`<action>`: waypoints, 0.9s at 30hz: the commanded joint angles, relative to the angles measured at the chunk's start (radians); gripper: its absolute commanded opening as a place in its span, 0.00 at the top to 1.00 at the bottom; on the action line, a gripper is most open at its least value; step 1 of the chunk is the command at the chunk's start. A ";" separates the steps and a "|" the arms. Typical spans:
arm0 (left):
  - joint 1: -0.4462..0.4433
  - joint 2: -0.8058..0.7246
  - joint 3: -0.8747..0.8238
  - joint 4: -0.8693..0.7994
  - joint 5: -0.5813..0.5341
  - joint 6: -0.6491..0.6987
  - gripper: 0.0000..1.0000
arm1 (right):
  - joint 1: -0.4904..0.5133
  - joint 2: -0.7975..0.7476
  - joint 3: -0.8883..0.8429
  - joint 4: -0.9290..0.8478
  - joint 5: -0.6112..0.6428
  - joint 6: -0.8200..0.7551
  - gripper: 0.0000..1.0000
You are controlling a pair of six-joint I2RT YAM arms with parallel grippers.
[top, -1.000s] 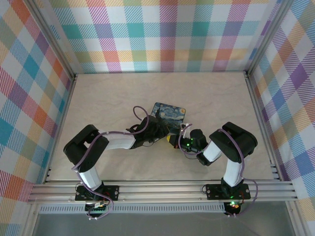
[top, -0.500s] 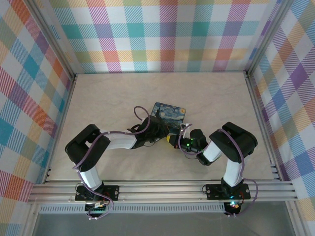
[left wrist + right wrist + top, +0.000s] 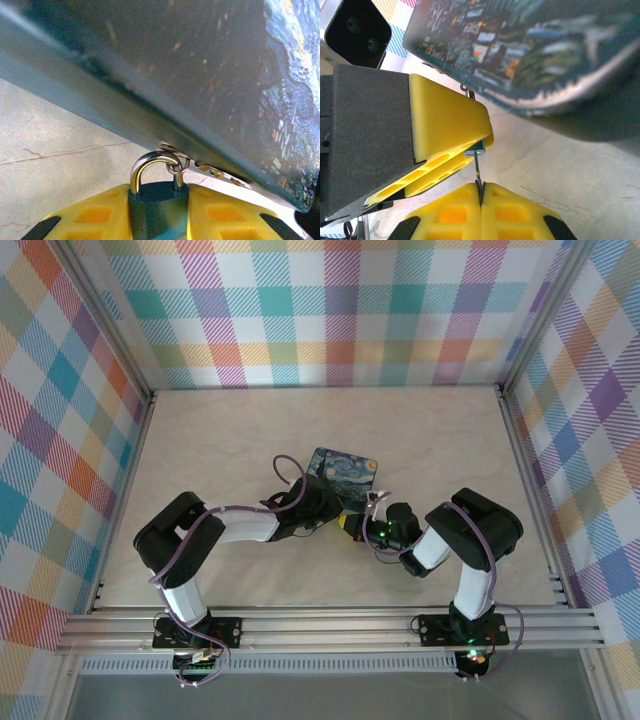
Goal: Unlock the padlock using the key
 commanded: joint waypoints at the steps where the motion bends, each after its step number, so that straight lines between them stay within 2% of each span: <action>1: -0.016 0.020 0.024 -0.016 -0.013 0.012 0.72 | 0.007 0.009 0.010 0.068 -0.012 0.007 1.00; 27: -0.050 0.062 0.054 0.007 -0.002 -0.018 0.78 | 0.017 -0.011 -0.012 0.144 0.106 0.051 1.00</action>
